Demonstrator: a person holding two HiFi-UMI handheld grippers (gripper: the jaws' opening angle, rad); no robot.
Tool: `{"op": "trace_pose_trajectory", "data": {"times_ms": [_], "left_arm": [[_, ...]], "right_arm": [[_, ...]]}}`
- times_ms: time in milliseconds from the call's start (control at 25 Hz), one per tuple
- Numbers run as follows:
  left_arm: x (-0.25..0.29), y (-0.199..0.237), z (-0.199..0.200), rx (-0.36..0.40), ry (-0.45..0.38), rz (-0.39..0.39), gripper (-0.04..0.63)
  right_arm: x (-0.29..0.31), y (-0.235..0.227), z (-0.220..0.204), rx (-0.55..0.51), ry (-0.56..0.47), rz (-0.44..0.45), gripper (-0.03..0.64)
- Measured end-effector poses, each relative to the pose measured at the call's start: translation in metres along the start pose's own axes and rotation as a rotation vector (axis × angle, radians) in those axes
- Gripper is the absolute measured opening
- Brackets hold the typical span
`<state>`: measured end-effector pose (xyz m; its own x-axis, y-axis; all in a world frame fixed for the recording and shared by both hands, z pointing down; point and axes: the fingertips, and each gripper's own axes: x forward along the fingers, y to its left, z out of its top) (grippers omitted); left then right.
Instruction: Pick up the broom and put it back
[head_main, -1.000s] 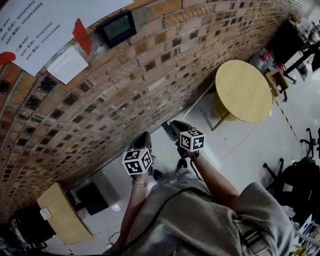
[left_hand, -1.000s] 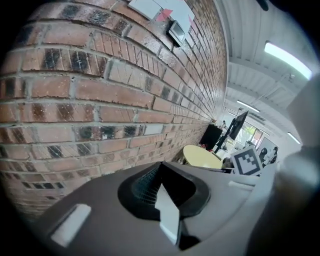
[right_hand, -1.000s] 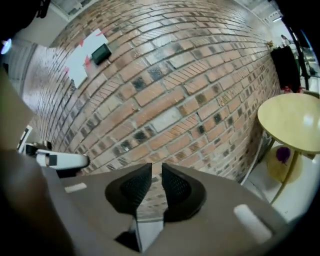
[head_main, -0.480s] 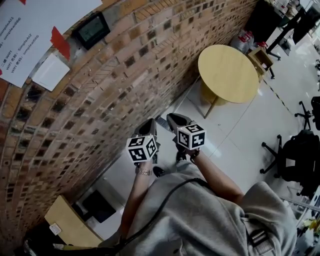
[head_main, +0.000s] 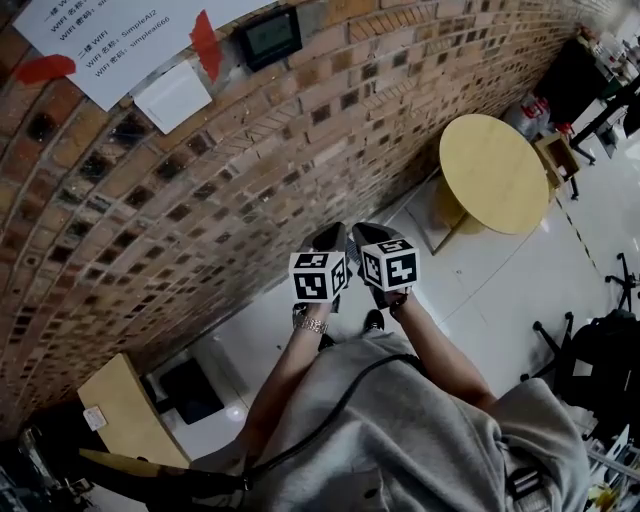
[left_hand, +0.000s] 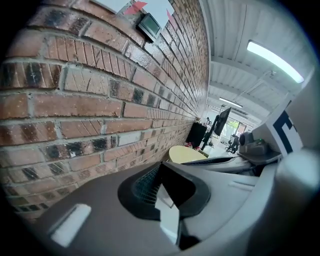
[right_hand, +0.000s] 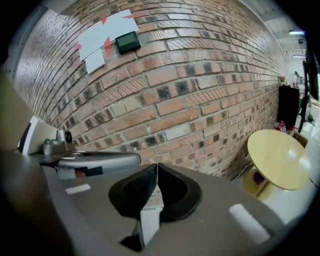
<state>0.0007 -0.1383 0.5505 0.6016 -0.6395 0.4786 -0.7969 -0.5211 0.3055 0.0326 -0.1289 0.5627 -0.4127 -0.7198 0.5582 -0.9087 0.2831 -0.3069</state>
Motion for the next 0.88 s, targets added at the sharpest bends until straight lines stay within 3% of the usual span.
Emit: {"op": "trace_pose_trajectory", "data": {"times_ms": [880], "left_arm": [[-0.012,-0.002,-0.003,0.015,-0.004,0.006,-0.005]], "right_arm": [[-0.009,0.024,-0.002,-0.014,-0.022,0.068,-0.002]]}}
